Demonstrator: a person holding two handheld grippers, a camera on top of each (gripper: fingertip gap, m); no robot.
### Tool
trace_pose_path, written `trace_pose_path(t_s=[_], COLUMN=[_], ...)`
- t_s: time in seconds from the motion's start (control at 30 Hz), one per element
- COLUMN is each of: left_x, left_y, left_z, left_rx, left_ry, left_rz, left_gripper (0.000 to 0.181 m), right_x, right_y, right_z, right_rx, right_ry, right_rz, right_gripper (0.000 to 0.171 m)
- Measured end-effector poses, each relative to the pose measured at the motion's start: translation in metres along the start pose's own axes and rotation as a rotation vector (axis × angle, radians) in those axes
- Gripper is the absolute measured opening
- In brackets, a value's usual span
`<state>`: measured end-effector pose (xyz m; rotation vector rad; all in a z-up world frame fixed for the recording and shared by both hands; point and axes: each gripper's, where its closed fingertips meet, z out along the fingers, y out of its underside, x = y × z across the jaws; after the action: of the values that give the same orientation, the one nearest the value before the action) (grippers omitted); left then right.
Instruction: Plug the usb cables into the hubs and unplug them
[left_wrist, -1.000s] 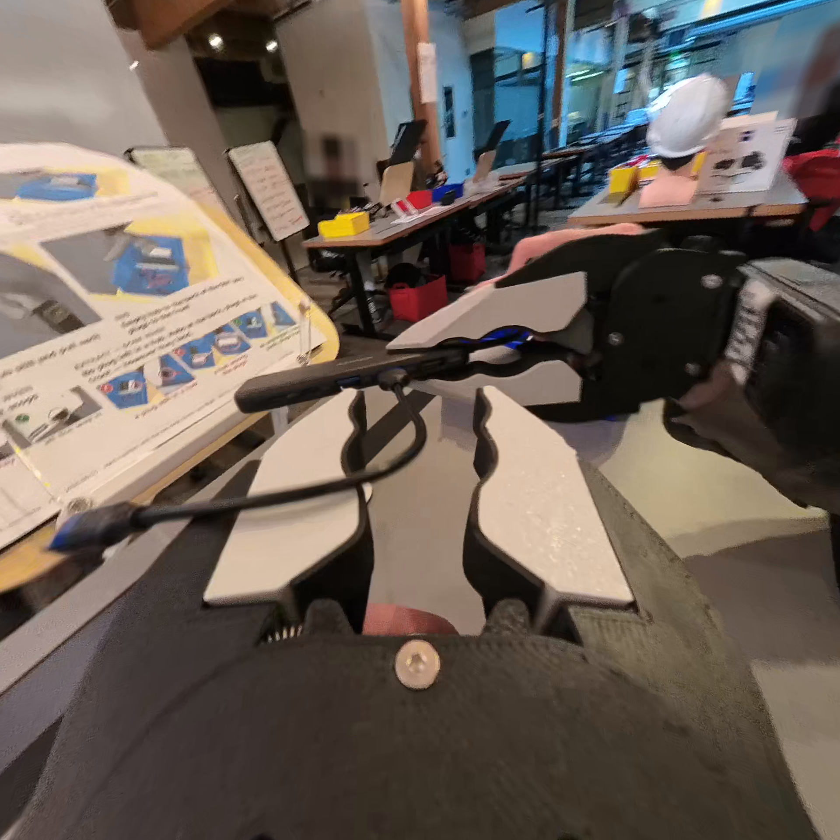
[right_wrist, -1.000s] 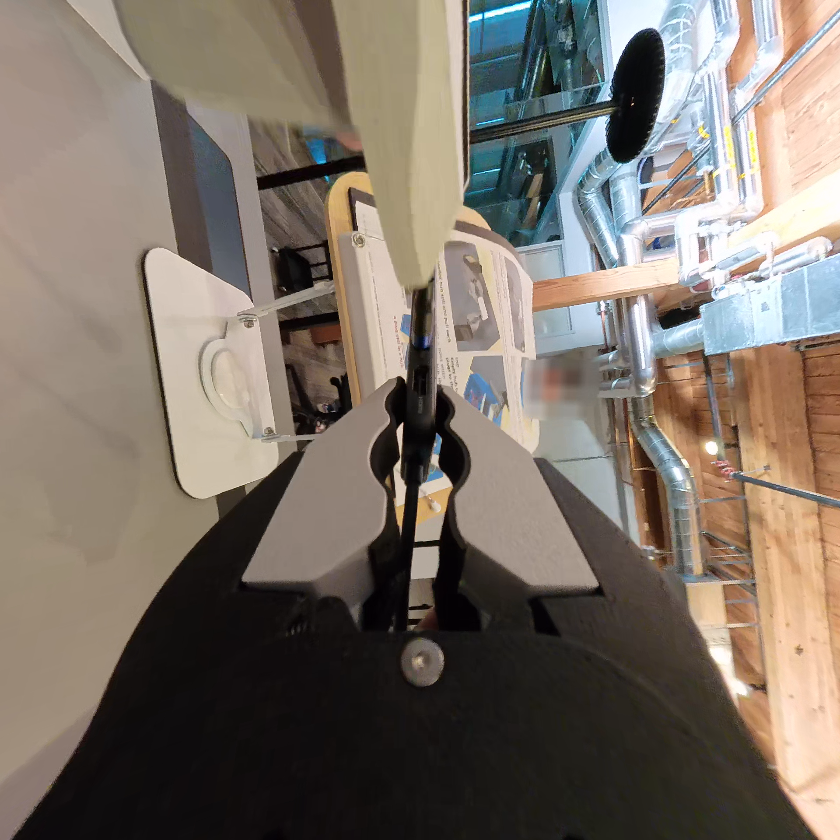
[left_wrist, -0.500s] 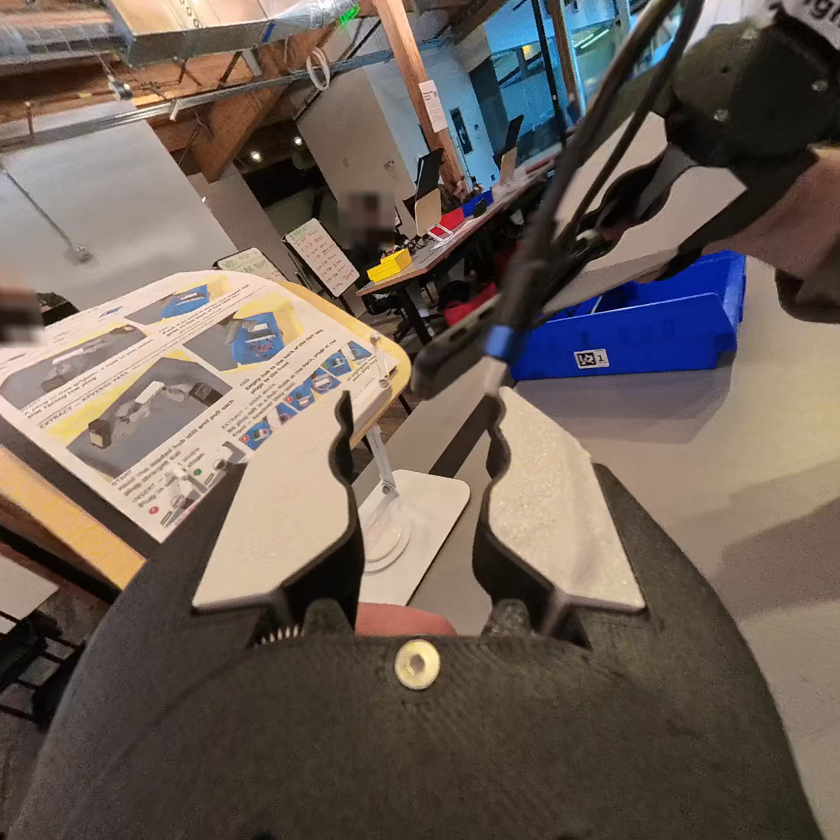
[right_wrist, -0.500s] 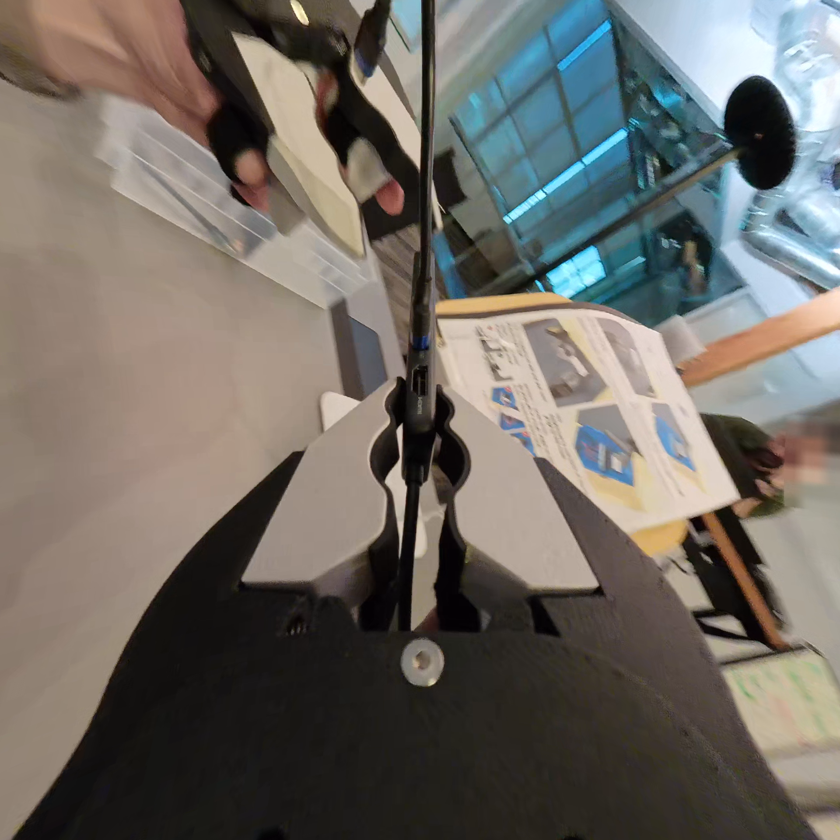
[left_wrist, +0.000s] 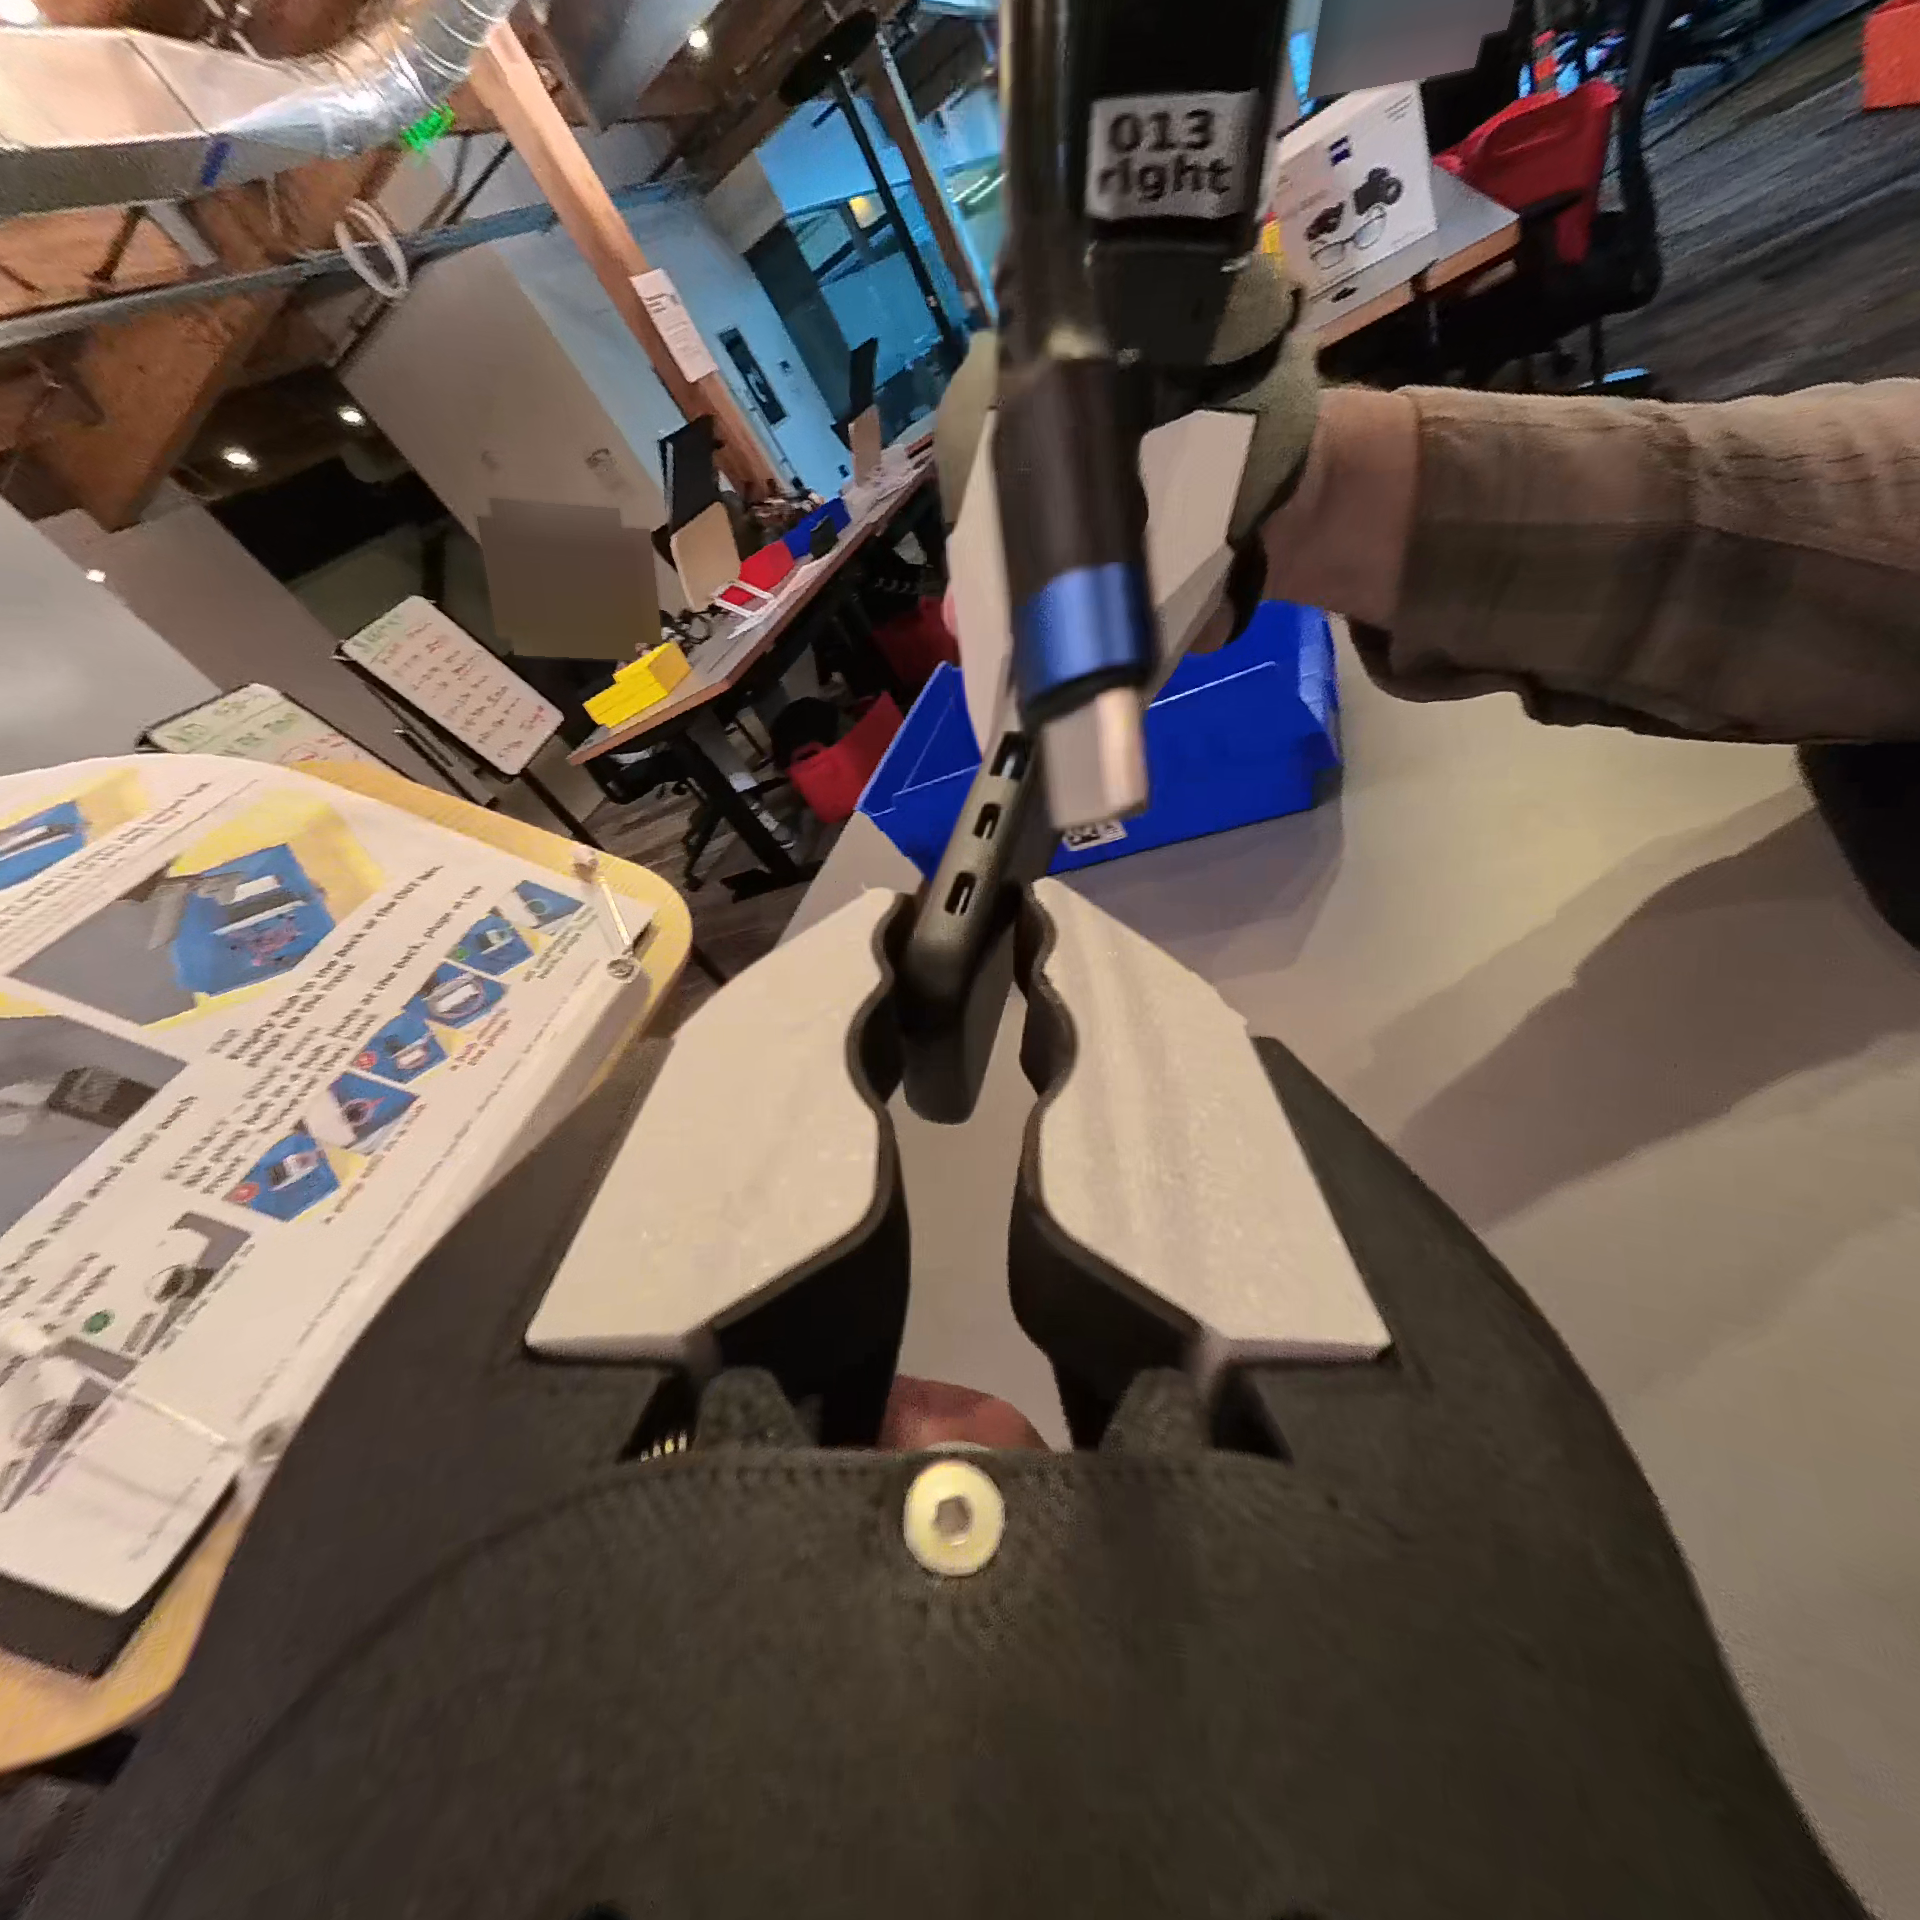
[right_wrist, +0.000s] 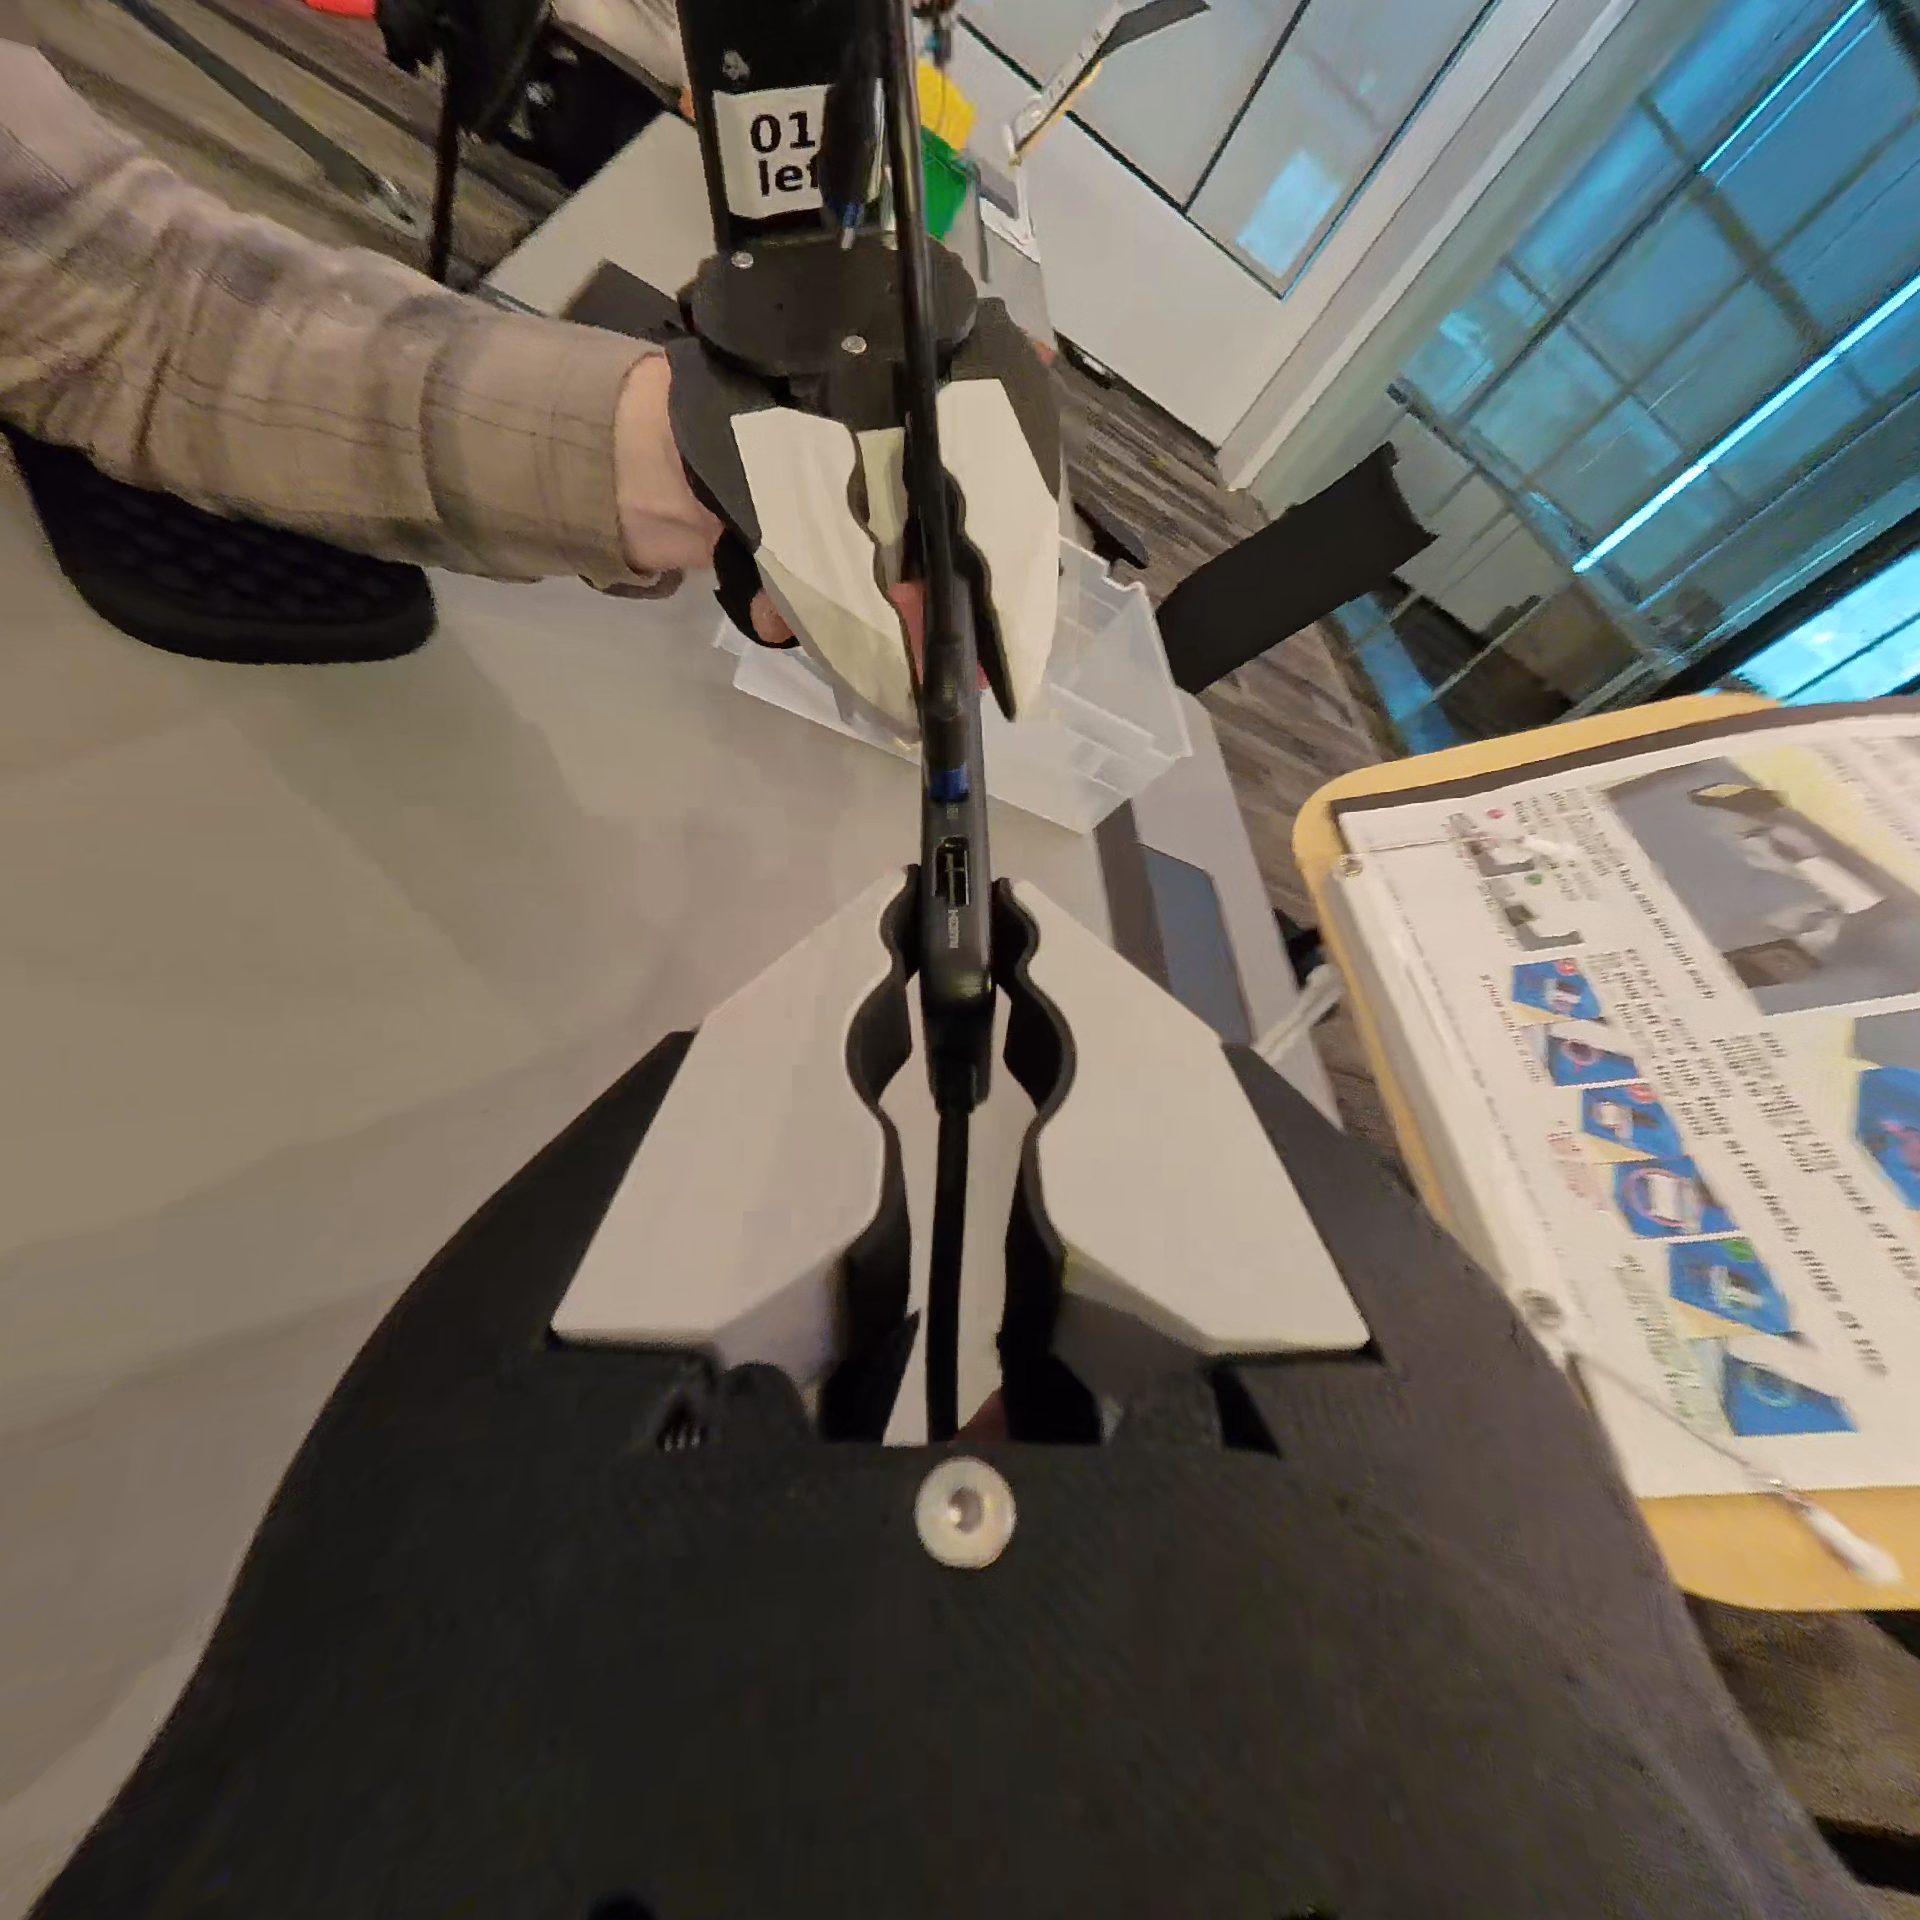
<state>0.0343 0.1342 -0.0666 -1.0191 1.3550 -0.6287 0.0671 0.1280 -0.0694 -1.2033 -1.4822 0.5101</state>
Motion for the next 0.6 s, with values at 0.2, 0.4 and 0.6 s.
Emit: trace_pose_path(t_s=[0.2, 0.4, 0.6], left_x=[0.005, -0.011, -0.032], left_y=[-0.003, -0.007, -0.010], left_z=[0.004, -0.001, -0.009], left_rx=[0.056, 0.117, 0.190], left_ry=[0.042, -0.002, -0.056], left_rz=[-0.093, -0.196, -0.349], left_gripper=[0.013, 0.013, 0.012], right_x=[0.010, 0.047, 0.065], right_y=[0.002, -0.009, -0.014], right_z=[-0.005, -0.026, -0.060], right_rx=[0.014, 0.008, -0.134], right_ry=[0.035, 0.284, 0.486], right_rz=[0.064, 0.004, -0.163], right_gripper=[0.016, 0.040, 0.039])
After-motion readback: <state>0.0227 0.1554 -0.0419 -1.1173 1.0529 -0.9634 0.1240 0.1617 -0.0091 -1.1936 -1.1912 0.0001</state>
